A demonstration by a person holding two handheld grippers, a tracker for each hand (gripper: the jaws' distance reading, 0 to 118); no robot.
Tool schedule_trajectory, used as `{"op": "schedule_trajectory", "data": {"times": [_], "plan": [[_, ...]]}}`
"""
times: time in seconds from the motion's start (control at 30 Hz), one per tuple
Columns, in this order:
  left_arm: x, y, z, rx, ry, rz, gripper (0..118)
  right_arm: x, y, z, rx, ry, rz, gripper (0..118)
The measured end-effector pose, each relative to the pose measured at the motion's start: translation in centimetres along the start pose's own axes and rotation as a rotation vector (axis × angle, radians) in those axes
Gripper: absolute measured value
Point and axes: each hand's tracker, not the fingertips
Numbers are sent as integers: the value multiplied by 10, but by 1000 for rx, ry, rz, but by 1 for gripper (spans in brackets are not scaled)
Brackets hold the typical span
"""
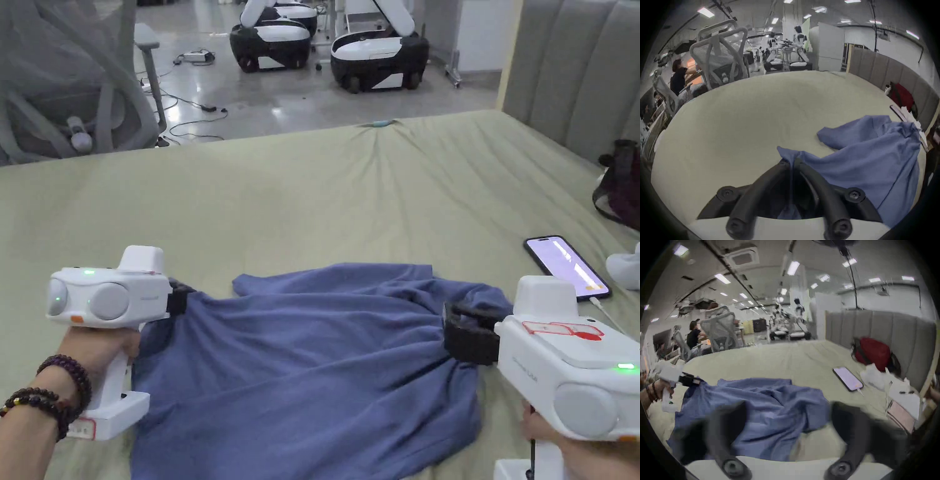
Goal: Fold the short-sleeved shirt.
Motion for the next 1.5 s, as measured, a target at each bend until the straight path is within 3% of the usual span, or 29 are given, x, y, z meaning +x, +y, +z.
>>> {"op": "schedule_trajectory", "data": {"times": [0.1, 0.23, 0.33, 0.5, 0.53, 0.57, 0.63, 0.73, 0.83, 0.97, 1.13, 1.23, 1.5], "plan": [[1, 5, 8, 16, -11, -3, 1, 15, -1, -13, 12, -50, -18, 113], [2, 10, 13, 36, -11, 0, 1, 28, -1, -45, -190, -66, 10, 114], [2, 10, 10, 40, -19, 4, 1, 31, -5, -77, -292, -83, 53, 102], [3, 9, 7, 33, -13, -16, 1, 31, -11, -110, -323, 2, 32, 52], [3, 9, 7, 32, -14, -18, 1, 26, -10, -111, -321, -11, 91, 36], [3, 8, 6, 32, -12, -19, 1, 23, -7, -109, -319, 14, 123, 11], [3, 8, 6, 33, -11, -15, 1, 19, -3, -103, -295, 100, 110, 8], [3, 8, 13, 59, -8, -8, 1, 13, -2, -90, -242, 52, 142, 8], [2, 14, 29, 115, -22, 6, 1, 14, 9, -71, -128, 106, 68, 8], [-1, 40, 67, 246, -44, 44, 1, 0, 49, -39, 59, 180, 63, 8], [-13, 90, 136, 455, -5, 109, 1, -29, 133, -9, 218, 208, 82, 9], [-32, 127, 173, 545, 43, 140, 1, -44, 193, -11, 265, 145, 111, 9], [-60, 222, 205, 610, 173, 83, 1, -84, 332, -29, 380, 118, 144, 9]]}}
